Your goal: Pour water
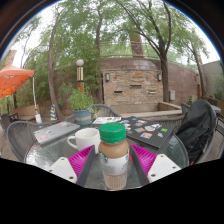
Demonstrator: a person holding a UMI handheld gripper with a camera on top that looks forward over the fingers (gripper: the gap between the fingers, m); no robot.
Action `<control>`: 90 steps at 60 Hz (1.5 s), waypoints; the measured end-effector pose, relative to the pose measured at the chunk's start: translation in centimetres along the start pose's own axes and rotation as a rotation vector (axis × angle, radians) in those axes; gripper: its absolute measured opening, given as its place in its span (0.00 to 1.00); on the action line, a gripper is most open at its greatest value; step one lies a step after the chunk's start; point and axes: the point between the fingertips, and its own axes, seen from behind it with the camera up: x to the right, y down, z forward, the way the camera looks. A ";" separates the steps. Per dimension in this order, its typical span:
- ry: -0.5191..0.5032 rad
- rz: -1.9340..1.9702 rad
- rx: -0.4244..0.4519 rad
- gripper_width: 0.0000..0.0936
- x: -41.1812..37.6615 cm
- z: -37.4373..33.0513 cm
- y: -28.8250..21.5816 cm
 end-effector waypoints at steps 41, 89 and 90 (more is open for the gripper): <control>0.078 -0.472 -0.119 0.29 4.8 6.3 -5.8; 0.136 -2.340 -0.567 0.29 0.9 11.4 -7.5; 0.142 -2.331 -0.574 0.29 1.0 11.3 -7.5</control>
